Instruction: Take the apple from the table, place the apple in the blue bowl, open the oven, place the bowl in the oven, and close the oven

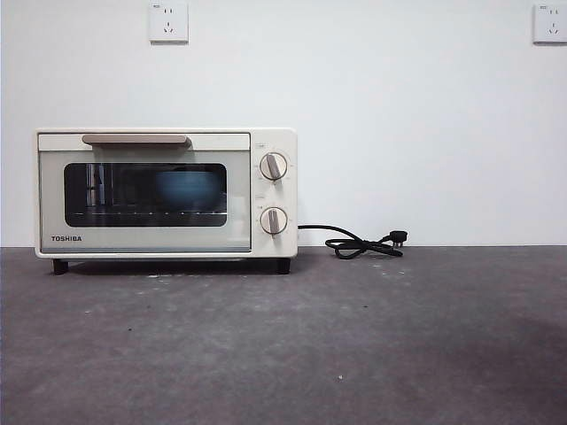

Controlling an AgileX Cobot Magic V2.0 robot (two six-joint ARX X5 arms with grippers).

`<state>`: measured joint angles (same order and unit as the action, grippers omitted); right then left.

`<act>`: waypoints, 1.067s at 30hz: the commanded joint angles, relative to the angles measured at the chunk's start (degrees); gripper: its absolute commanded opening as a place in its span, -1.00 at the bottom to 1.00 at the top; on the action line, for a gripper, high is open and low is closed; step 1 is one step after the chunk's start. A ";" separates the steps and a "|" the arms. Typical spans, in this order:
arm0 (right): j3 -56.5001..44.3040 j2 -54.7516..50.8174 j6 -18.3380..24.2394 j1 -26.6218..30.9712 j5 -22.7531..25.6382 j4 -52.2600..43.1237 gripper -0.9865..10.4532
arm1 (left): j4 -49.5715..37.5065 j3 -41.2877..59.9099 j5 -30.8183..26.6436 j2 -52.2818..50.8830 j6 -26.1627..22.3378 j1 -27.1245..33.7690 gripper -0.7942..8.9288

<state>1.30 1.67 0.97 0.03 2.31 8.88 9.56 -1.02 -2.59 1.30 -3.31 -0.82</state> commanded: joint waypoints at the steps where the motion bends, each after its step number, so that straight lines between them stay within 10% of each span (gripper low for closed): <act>1: -0.50 -1.25 4.11 0.04 0.07 1.75 -0.82 | -0.17 0.52 0.02 -0.02 0.61 -0.15 -0.84; 32: -0.50 -1.14 3.10 0.04 -0.37 1.73 -0.82 | -0.17 0.52 0.00 0.00 0.61 -0.15 -0.84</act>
<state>1.30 0.60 4.10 0.03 2.00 10.85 9.58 -1.02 -2.57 1.37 -3.31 -0.82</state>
